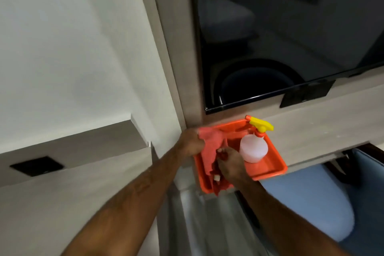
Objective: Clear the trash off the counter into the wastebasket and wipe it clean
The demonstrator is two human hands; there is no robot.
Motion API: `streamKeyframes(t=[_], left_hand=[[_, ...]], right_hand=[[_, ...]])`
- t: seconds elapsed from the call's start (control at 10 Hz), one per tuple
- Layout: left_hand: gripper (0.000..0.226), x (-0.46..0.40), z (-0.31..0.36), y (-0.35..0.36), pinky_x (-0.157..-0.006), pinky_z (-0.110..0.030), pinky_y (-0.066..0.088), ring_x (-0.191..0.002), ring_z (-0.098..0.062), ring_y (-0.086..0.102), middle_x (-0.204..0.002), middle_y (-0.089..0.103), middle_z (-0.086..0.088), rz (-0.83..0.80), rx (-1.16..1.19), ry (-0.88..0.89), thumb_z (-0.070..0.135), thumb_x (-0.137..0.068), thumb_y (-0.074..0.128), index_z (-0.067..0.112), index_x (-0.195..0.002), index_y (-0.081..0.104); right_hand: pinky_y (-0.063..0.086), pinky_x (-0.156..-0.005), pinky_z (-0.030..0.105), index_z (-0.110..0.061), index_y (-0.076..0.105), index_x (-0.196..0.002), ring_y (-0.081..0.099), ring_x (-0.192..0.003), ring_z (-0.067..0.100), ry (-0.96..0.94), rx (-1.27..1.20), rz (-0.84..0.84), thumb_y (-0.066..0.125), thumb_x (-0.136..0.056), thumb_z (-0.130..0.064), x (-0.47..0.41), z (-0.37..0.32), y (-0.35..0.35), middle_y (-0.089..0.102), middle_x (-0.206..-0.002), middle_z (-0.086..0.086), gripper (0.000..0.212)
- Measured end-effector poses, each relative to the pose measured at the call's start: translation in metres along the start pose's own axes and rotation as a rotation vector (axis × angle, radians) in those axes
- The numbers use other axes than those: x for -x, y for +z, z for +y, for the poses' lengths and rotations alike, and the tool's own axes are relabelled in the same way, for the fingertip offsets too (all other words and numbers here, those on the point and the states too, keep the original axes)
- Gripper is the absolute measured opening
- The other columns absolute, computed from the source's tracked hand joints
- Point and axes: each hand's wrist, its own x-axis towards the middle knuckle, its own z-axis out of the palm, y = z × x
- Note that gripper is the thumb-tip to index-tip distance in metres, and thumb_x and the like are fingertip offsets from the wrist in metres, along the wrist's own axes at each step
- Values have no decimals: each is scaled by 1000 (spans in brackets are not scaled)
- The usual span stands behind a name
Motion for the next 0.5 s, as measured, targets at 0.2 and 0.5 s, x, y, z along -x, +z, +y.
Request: streamKeyframes(t=[0.2, 0.5], left_hand=[[31, 21, -53, 3, -97, -31, 54, -111, -29, 67, -119, 72, -14, 18, -79, 64, 15, -91, 55, 7, -119, 65], [31, 83, -109, -120, -97, -40, 47, -109, -37, 60, -118, 65, -19, 428, -424, 120, 17, -97, 44, 2, -119, 59]], right_hand=[[46, -79, 24, -10, 69, -108, 66, -100, 27, 7, 472, -174, 61, -86, -14, -23, 19, 28, 71, -111, 13, 23], [50, -81, 40, -13, 68, -94, 62, -94, 36, -350, 939, 192, 60, -89, -29, 5, -84, 60, 66, -101, 16, 19]])
